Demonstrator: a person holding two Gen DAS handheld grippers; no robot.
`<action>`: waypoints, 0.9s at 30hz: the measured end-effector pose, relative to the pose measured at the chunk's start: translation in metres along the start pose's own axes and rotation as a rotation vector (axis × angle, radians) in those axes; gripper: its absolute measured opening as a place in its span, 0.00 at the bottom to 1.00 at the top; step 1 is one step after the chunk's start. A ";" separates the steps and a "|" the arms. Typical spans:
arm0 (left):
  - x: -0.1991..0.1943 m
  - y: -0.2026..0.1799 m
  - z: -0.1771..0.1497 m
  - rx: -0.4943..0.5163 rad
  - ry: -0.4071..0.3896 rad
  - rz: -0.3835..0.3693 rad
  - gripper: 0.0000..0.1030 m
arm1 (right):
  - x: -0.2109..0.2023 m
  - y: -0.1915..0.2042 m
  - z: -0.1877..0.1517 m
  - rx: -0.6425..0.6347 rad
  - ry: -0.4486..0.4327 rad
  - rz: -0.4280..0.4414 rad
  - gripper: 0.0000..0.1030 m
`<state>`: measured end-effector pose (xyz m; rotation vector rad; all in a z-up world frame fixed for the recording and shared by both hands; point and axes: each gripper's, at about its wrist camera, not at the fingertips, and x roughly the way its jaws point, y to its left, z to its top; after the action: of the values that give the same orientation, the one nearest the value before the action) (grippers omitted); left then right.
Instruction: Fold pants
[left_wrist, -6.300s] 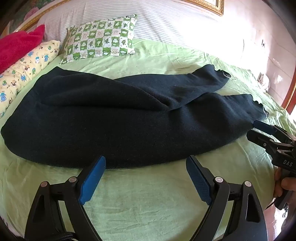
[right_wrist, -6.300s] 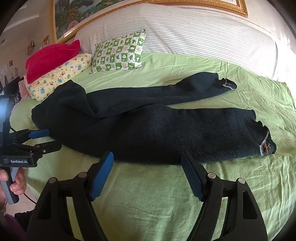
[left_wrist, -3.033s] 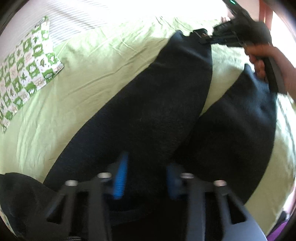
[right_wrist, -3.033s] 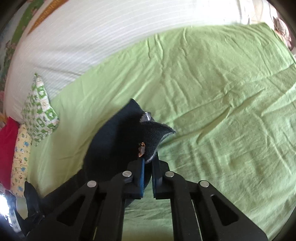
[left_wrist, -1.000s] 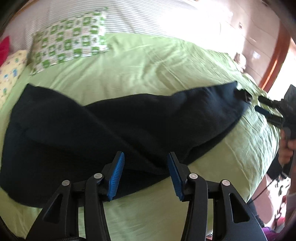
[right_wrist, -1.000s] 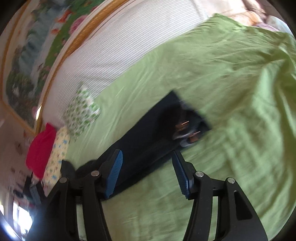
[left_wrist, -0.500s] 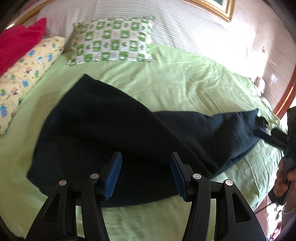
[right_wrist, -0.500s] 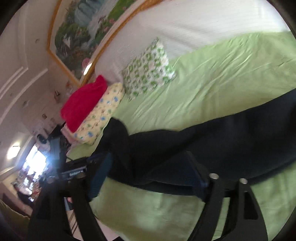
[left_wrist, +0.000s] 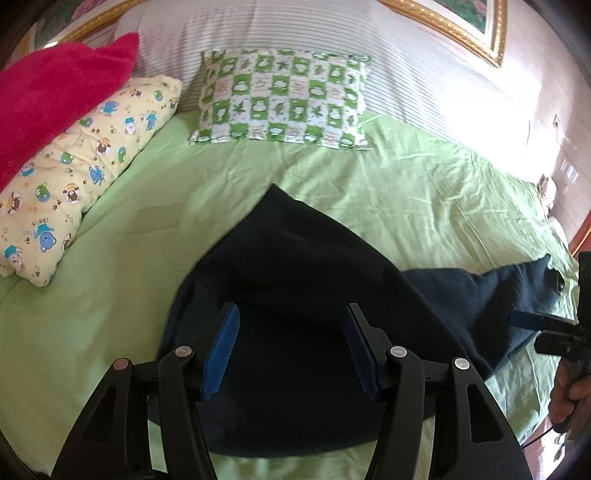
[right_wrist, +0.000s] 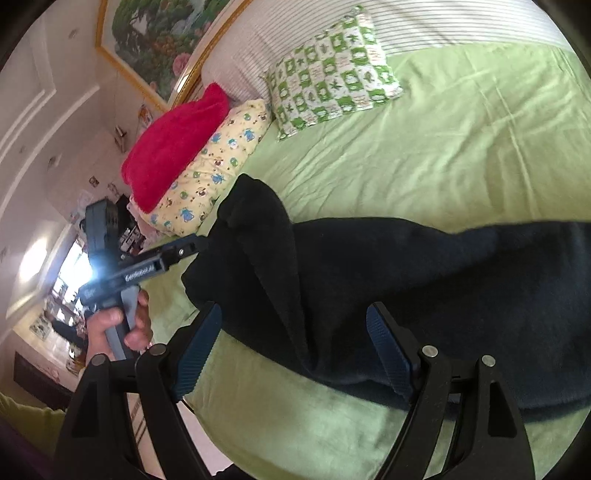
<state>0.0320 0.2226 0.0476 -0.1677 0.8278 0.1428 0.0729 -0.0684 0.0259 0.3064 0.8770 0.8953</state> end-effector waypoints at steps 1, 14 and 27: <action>0.002 0.004 0.003 -0.002 0.001 0.000 0.59 | 0.003 0.001 0.002 -0.005 0.005 -0.001 0.79; 0.043 0.030 0.057 0.124 0.047 -0.068 0.65 | 0.048 0.006 0.022 -0.071 0.097 -0.013 0.79; 0.097 0.033 0.080 0.179 0.187 -0.205 0.37 | 0.097 0.020 0.037 -0.140 0.181 -0.007 0.44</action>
<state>0.1483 0.2773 0.0257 -0.0975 0.9990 -0.1417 0.1216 0.0237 0.0086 0.1021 0.9761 0.9834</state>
